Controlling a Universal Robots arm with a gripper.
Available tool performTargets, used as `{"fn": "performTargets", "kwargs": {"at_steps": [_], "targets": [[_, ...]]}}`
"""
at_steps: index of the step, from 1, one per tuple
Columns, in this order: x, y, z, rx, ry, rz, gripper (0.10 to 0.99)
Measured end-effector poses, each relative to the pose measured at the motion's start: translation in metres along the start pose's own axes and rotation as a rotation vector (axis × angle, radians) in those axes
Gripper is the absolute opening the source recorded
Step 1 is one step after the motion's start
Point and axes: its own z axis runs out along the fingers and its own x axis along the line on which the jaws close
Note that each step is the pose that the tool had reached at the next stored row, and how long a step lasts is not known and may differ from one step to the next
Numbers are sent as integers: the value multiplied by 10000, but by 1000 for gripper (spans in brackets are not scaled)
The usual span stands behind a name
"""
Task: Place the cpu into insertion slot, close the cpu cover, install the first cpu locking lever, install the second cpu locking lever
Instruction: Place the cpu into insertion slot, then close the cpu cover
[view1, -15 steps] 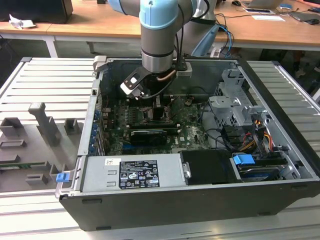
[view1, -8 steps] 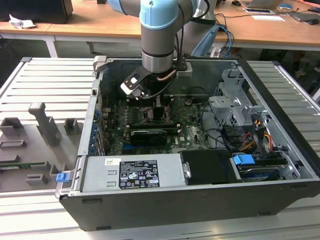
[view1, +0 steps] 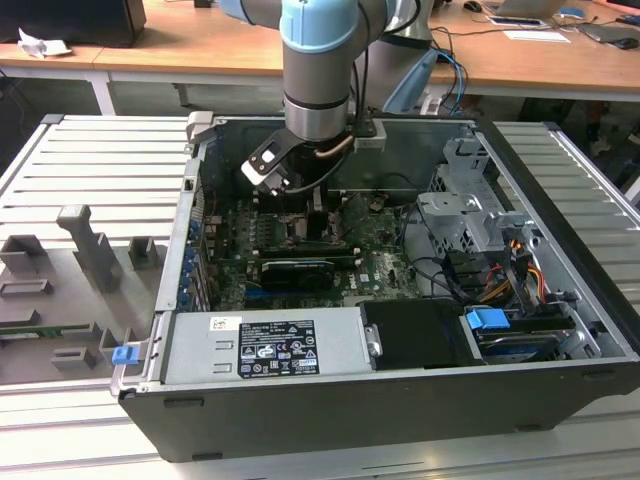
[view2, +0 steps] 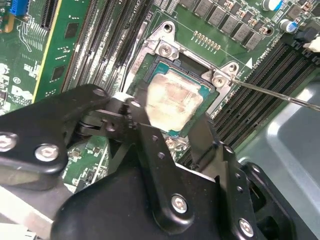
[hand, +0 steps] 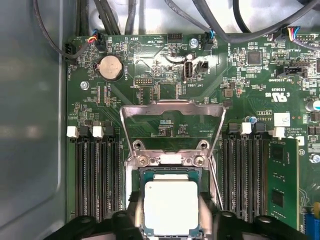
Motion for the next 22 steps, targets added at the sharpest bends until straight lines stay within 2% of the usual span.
{"fn": "performTargets", "kwargs": {"at_steps": [2, 3, 4, 9, 22], "targets": [[1, 2, -14, 13, 0, -1, 525], [1, 4, -18, 20, 0, -1, 400], [1, 7, -23, 38, 0, 0, 400], [1, 18, -40, 109, -13, 5, 106], [3, 20, -93, 111, -13, 3, 106]]}}
